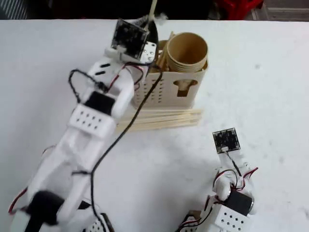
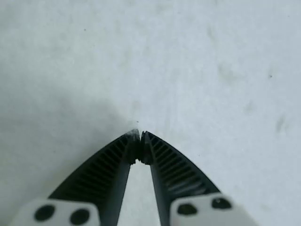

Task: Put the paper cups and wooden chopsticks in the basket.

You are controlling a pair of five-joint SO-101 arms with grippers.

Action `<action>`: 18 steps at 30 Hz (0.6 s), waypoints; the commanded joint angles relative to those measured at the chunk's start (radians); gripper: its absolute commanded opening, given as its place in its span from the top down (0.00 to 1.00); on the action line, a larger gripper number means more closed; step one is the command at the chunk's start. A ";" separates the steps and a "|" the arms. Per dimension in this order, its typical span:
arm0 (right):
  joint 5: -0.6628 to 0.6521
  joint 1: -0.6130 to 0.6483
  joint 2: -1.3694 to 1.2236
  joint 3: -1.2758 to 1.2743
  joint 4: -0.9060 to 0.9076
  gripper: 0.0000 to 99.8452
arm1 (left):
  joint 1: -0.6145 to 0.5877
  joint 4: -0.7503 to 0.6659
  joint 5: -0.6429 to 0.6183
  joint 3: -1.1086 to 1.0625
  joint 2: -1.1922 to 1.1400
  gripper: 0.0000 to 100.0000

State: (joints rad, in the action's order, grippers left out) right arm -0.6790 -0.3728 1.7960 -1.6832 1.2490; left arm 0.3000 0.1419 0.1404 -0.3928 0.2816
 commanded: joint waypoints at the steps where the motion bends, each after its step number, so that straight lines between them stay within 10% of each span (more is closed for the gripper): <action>1: -0.006 -0.004 0.005 -0.006 -0.010 0.98 | -0.030 -0.032 -0.081 0.071 -0.105 0.98; 18: -0.006 -0.004 0.005 -0.006 -0.010 0.98 | -0.010 0.028 -0.104 -0.061 0.008 0.90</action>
State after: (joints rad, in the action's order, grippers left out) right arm -0.6790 -0.3728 1.7960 -1.6832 1.2490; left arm 0.2785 0.1741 0.0483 -0.4450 0.2125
